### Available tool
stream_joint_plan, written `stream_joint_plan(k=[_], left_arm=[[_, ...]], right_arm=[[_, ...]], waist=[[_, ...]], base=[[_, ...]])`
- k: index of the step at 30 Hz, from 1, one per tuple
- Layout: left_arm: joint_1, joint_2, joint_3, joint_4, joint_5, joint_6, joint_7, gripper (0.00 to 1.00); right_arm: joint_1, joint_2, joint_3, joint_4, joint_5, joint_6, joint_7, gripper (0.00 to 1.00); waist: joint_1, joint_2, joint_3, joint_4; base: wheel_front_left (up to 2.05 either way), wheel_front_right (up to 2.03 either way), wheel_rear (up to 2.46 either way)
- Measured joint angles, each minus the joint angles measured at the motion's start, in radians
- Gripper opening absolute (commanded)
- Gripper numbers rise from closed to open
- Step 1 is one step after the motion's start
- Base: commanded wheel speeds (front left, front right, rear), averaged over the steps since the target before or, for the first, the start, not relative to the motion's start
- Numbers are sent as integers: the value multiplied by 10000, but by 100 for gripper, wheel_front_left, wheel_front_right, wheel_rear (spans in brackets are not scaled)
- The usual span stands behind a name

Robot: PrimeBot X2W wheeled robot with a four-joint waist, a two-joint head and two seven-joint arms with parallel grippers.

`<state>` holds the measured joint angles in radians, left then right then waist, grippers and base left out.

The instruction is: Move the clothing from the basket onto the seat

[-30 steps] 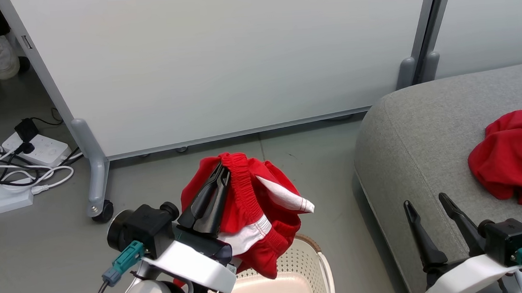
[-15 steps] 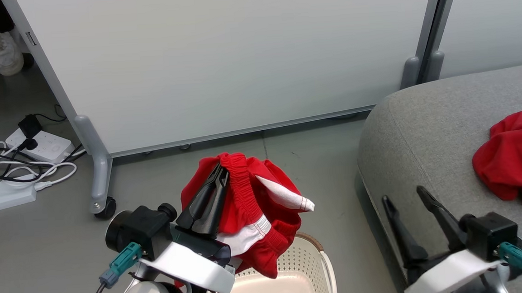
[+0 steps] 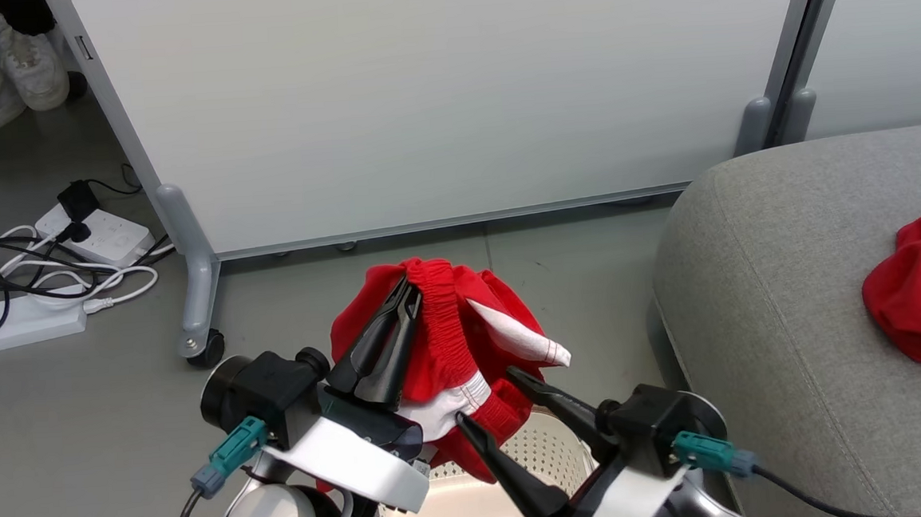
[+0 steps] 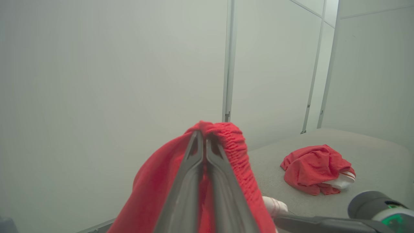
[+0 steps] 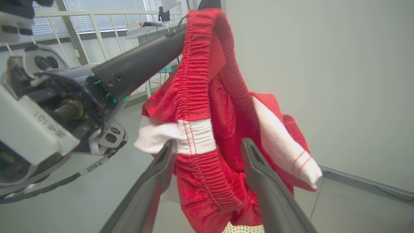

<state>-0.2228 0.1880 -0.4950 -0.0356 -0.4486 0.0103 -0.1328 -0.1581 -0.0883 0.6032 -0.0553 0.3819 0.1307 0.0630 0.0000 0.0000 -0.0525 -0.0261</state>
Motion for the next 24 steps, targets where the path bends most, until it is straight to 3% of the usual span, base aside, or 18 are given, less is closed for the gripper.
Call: stream_joint_plan(k=[9, 11, 12, 21, 22, 23, 24], left_arm=[[-132, -86, -255, 33, 65, -17, 6, 0], [-150, -102, -290, 44, 65, -17, 6, 0], [-156, -102, -301, 52, 65, -19, 6, 0], [-172, -104, -349, 109, 61, 2, -31, 0], [-174, -102, -349, 109, 63, 12, -40, 16], [-176, -100, -349, 111, 65, 29, -40, 88], [-176, -104, -337, 109, 75, 96, -58, 100]], right_arm=[[-1346, -230, 1783, 1733, 738, 0, -59, 100], [-1561, -201, 1881, 2042, 779, 0, -178, 20], [-1640, -192, 1912, 2148, 842, 0, -263, 0], [-2022, -151, 1996, 2648, 1127, 0, -865, 0], [-2030, -159, 1931, 2663, 1127, 0, -949, 0], [-2039, -165, 1862, 2677, 1131, 0, -1041, 0], [-2058, -165, 1774, 2688, 1129, 0, -1120, 0]], waist=[[0, 0, 64, 132], [0, 0, 62, 149], [0, 0, 63, 157], [0, 0, 64, 161], [0, 0, 63, 155], [0, 0, 62, 150], [0, 0, 63, 145]], base=[[0, 0, 0], [0, 0, 0], [0, 0, 0], [0, 0, 0], [0, 0, 0], [0, 0, 0], [0, 0, 0]])
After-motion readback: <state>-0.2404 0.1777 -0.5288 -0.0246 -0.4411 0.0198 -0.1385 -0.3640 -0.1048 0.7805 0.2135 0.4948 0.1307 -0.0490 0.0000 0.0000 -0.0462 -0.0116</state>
